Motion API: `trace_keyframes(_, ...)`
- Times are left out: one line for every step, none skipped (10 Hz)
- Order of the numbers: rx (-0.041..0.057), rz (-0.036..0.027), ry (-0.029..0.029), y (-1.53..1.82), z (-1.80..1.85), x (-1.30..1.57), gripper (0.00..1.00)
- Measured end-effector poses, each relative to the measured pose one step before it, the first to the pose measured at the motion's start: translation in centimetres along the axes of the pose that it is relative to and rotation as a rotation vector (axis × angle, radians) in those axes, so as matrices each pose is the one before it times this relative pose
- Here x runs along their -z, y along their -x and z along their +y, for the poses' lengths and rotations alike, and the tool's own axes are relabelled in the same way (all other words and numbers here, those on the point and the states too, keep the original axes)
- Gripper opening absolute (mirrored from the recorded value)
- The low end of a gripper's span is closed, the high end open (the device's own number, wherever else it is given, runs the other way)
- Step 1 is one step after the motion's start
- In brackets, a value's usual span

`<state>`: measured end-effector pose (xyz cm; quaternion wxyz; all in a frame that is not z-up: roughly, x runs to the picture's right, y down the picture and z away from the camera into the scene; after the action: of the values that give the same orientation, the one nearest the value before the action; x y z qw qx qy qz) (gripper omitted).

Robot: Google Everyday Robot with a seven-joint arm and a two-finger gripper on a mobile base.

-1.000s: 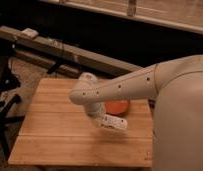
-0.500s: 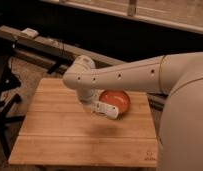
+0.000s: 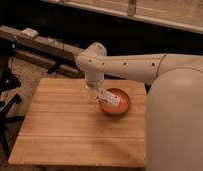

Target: Place the bottle in the ceramic bowl

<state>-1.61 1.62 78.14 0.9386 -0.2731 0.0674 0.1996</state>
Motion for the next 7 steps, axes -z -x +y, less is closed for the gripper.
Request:
trace_keyframes(-0.01808,-0.01650,0.01354,0.436,-0.855,-0.226,0.10)
trace_keyframes(-0.01316,-0.01115,0.01132,0.282,-0.385,-0.173,0.18)
trace_keyframes(-0.01842,-0.02427,0.00986,0.381,-0.321,0.053,0.29)
trace_keyframes(-0.01639,-0.01824,0.00043,-0.011,-0.480,-0.008,0.41)
trace_keyframes(-0.01643,-0.02146,0.00020,0.130,-0.191,0.020,0.48)
trace_keyframes(-0.01745,-0.01317,-0.00144,-0.225,-0.322,-0.009,0.54)
trace_keyframes(-0.00124,0.00059,0.00085,-0.036,0.021,-0.015,0.54)
